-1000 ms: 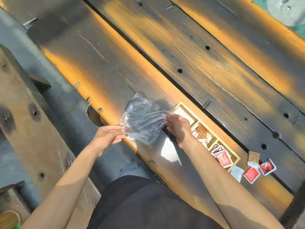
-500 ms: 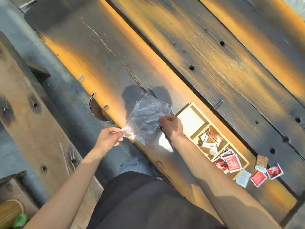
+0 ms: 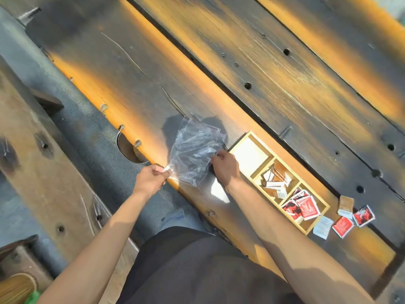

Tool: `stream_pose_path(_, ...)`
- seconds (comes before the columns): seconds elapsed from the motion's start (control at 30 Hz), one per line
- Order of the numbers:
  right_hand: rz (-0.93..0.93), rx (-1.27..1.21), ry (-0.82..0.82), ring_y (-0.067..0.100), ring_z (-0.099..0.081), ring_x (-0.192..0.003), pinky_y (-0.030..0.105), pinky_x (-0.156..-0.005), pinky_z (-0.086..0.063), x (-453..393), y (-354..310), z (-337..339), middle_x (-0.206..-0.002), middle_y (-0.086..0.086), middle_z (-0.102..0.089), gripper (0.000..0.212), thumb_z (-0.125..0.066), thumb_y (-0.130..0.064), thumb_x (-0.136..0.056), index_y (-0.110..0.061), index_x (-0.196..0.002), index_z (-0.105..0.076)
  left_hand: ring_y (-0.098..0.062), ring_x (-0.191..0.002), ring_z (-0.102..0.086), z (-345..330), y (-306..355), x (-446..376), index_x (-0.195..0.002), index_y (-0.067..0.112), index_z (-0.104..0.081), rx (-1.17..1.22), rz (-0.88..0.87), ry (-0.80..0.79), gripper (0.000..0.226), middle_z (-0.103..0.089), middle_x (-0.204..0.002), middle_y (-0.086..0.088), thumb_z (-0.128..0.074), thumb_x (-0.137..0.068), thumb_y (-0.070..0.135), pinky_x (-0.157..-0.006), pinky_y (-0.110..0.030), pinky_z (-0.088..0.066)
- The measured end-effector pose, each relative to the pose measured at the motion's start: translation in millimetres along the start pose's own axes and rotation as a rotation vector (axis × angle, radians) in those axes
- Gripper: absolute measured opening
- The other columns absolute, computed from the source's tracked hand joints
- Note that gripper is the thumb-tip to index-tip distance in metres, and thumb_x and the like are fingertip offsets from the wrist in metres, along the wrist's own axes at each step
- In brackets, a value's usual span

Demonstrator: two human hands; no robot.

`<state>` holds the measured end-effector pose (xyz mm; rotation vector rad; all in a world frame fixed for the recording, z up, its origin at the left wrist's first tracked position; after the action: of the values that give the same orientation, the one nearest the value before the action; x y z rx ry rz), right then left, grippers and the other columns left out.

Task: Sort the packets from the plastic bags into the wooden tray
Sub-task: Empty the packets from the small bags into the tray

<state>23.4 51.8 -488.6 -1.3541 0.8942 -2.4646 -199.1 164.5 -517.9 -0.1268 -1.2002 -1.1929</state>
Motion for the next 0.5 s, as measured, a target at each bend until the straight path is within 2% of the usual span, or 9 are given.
stream_pose_path(0.1, 0.085, 0.015, -0.021, 0.031, -0.061, -0.078, 0.037, -0.067, -0.046, 15, -3, 13, -0.085, 0.016, -0.065, 0.028, -0.048, -0.016, -0.091, 0.005, -0.100, -0.064, -0.020, -0.103, -0.062, 3, 9, 9, -0.113, 0.022, -0.061, -0.188, -0.083, 0.049, 0.042, -0.066, -0.102, 0.004, -0.079, -0.082, 0.044, -0.093, -0.038, -0.050)
stream_pose_path(0.13, 0.098, 0.025, -0.030, 0.032, -0.064, -0.088, 0.038, -0.073, -0.047, 20, -3, 19, -0.095, 0.015, -0.069, 0.029, -0.049, -0.017, -0.095, 0.000, -0.112, -0.067, -0.019, -0.108, -0.059, 2, 13, 13, -0.122, 0.026, -0.056, -0.248, -0.118, 0.059, 0.055, -0.064, -0.109, 0.006, -0.078, -0.079, 0.052, -0.096, -0.040, -0.049)
stream_pose_path(0.2, 0.093, 0.019, -0.035, 0.027, -0.064, -0.109, 0.032, -0.084, -0.044, 28, 3, 32, -0.119, 0.008, -0.070, 0.038, -0.051, -0.022, -0.100, -0.011, -0.135, -0.062, -0.021, -0.118, -0.055, -1, 23, 22, -0.132, 0.031, -0.047, -0.349, -0.193, 0.087, 0.074, -0.060, -0.120, 0.003, -0.074, -0.072, 0.065, -0.101, -0.047, -0.049)
stream_pose_path(0.27, 0.094, -0.003, -0.018, 0.025, -0.063, -0.117, 0.030, -0.089, -0.044, 33, 15, 49, -0.130, 0.005, -0.068, 0.042, -0.052, -0.029, -0.101, -0.019, -0.142, -0.057, -0.026, -0.129, -0.047, -11, 37, 34, -0.139, 0.028, -0.042, -0.417, -0.271, 0.096, 0.078, -0.055, -0.132, -0.005, -0.071, -0.076, 0.063, -0.105, -0.049, -0.045)
stream_pose_path(0.37, 0.092, -0.056, -0.011, 0.026, -0.065, -0.115, 0.035, -0.091, -0.051, 42, 39, 79, -0.125, 0.007, -0.070, 0.042, -0.050, -0.032, -0.102, -0.023, -0.143, -0.054, -0.031, -0.138, -0.034, -37, 64, 57, -0.147, 0.020, -0.037, -0.493, -0.397, 0.099, 0.076, -0.048, -0.142, -0.012, -0.066, -0.087, 0.057, -0.106, -0.049, -0.038)
stream_pose_path(0.5, 0.057, -0.160, 0.041, 0.025, -0.068, -0.109, 0.040, -0.095, -0.054, 59, 74, 118, -0.119, 0.008, -0.072, 0.035, -0.052, -0.033, -0.101, -0.024, -0.134, -0.060, -0.030, -0.138, -0.038, -80, 95, 79, -0.151, 0.019, -0.037, -0.516, -0.580, 0.062, 0.078, -0.049, -0.146, -0.012, -0.062, -0.087, 0.057, -0.108, -0.041, -0.036)
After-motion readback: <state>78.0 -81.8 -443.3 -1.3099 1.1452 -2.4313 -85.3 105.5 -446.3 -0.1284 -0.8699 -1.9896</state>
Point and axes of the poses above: each hand's wrist, its own x-axis away from the middle knuckle, its own z-axis out of the back of the hand, y = z × x, the point moved 4 cm from there along -x, towards the middle knuckle
